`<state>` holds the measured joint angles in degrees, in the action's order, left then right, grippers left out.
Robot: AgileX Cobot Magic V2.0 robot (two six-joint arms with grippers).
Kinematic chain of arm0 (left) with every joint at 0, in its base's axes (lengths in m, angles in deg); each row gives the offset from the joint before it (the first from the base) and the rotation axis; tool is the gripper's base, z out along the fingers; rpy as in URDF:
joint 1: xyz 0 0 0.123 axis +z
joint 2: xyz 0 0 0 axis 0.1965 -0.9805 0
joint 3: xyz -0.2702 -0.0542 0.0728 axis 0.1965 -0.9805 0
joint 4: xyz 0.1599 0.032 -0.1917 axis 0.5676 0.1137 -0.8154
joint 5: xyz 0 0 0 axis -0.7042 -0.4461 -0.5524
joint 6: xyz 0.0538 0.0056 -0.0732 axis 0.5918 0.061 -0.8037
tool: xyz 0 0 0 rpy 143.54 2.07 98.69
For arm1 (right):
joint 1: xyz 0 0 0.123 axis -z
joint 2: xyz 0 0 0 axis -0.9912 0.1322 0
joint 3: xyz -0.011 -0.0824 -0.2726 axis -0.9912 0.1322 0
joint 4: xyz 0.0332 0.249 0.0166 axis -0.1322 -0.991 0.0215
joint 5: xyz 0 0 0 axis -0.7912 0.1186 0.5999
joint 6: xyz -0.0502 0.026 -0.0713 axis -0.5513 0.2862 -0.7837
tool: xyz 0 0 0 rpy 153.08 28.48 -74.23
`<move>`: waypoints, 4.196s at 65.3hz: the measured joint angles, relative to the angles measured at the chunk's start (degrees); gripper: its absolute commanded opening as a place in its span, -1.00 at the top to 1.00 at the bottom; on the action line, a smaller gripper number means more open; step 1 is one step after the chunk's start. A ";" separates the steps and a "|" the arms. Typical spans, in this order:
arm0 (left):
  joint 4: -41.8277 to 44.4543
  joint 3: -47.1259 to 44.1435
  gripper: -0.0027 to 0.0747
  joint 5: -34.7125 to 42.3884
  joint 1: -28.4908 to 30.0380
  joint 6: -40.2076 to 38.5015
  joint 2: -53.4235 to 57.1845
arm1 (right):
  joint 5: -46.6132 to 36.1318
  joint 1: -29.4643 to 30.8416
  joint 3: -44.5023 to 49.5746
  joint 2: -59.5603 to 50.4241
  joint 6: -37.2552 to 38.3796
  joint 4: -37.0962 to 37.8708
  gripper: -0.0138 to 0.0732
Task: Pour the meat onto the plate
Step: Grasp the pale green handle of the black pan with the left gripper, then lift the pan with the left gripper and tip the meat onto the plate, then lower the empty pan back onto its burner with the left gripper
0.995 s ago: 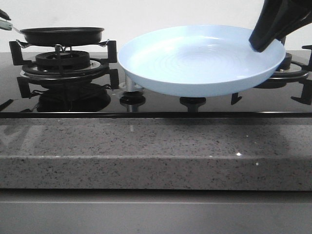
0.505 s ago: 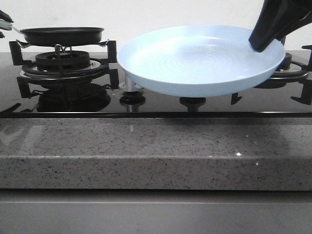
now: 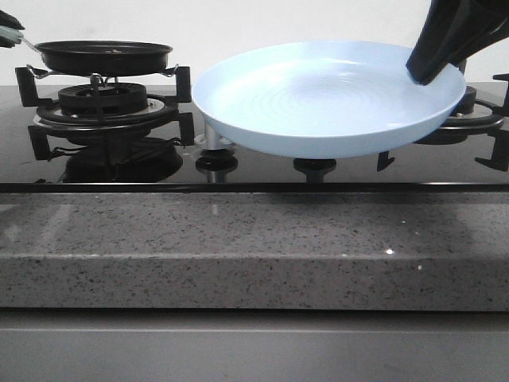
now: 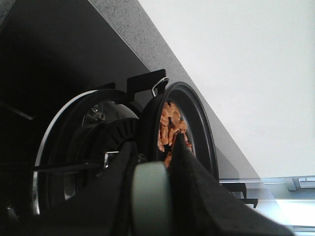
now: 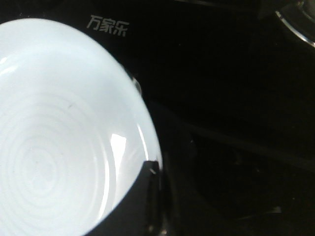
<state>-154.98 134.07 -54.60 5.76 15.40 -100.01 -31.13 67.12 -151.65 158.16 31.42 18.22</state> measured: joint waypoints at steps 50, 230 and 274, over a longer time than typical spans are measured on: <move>-0.92 -6.41 0.98 -3.27 -1.01 9.02 20.71 | 0.00 0.00 0.00 0.00 0.00 0.00 0.82; 1.47 -13.08 0.98 0.32 -34.32 76.91 35.76 | 0.00 0.00 0.00 0.00 -0.10 0.00 0.82; -16.17 -13.08 0.98 15.49 -14.11 39.33 29.34 | 0.00 0.00 0.00 0.00 -0.10 0.00 0.82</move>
<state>-171.15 120.99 -39.11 -8.35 54.72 -70.67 -31.13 67.12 -151.65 158.16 31.32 18.22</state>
